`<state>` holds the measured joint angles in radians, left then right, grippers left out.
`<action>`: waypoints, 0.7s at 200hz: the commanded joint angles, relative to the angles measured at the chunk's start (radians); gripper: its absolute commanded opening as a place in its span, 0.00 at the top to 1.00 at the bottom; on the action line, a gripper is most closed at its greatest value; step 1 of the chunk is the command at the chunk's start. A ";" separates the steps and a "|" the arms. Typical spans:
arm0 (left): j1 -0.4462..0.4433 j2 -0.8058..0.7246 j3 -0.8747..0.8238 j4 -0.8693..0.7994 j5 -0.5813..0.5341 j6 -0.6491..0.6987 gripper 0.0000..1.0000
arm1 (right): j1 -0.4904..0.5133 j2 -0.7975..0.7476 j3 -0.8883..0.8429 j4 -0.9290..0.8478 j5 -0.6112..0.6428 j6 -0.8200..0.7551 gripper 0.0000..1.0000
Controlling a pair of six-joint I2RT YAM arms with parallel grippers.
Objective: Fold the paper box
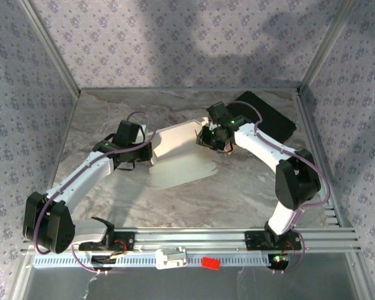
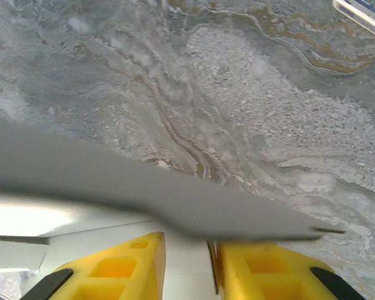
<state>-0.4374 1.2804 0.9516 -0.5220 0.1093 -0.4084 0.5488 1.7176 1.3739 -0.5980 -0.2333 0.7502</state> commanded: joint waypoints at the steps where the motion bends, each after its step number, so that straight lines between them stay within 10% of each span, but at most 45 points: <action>1: 0.005 0.013 0.052 0.012 0.035 0.001 1.00 | 0.015 0.014 0.040 -0.046 0.022 -0.031 0.72; 140: 0.005 0.015 0.072 0.021 0.045 -0.010 1.00 | 0.069 0.022 0.064 -0.025 -0.035 -0.094 0.71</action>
<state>-0.4316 1.2991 0.9676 -0.5304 0.1120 -0.4232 0.6102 1.7458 1.4139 -0.6170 -0.2020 0.7036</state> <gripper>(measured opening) 0.063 0.287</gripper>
